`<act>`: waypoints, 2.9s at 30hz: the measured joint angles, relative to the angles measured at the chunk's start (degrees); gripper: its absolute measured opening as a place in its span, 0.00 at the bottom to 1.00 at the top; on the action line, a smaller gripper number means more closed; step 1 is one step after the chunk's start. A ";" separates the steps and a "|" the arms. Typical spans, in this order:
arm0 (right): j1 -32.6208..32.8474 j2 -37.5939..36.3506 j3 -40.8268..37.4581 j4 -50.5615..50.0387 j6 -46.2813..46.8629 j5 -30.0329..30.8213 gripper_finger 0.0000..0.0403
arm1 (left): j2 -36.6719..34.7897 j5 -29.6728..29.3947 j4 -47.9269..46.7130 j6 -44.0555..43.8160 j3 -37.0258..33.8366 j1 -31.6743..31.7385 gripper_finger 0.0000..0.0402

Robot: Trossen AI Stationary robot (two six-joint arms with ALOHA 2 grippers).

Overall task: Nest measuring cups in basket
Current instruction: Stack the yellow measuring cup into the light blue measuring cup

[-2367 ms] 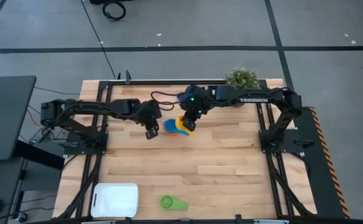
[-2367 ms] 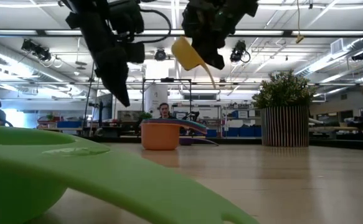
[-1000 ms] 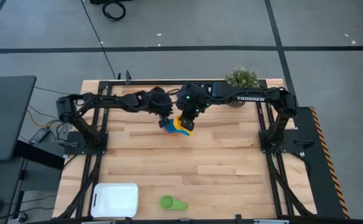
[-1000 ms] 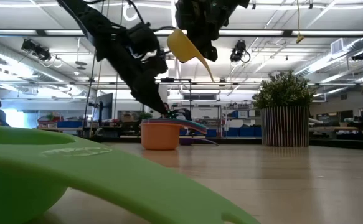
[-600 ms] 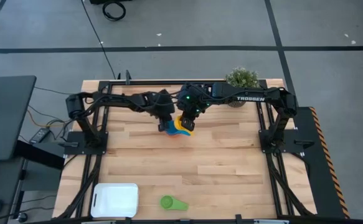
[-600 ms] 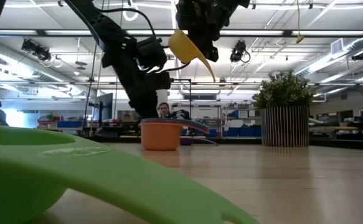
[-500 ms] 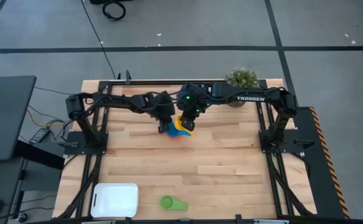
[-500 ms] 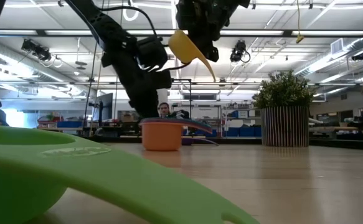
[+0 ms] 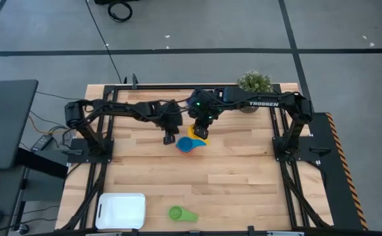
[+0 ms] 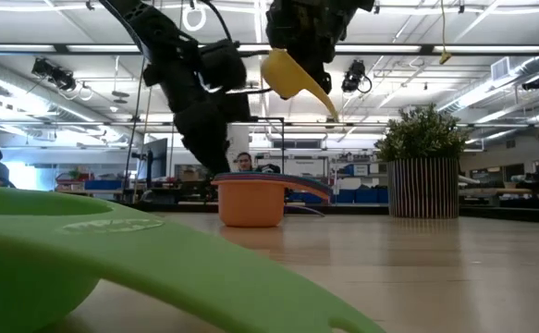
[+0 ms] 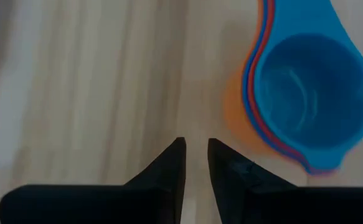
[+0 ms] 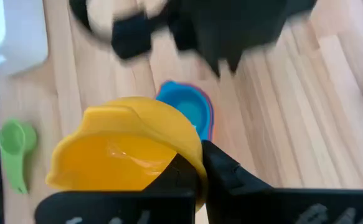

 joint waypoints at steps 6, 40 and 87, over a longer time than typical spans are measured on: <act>-1.06 0.21 -0.03 -2.90 -3.40 -1.74 0.02 | -7.36 -0.02 -7.18 0.35 0.00 2.92 0.19; 1.99 29.10 31.10 -23.95 -26.66 0.84 0.02 | -21.78 0.04 -15.37 -11.63 -0.02 2.36 0.19; 3.09 36.81 38.05 -26.50 -30.44 3.16 0.15 | -39.05 -4.07 -19.99 -16.33 -0.04 2.80 0.19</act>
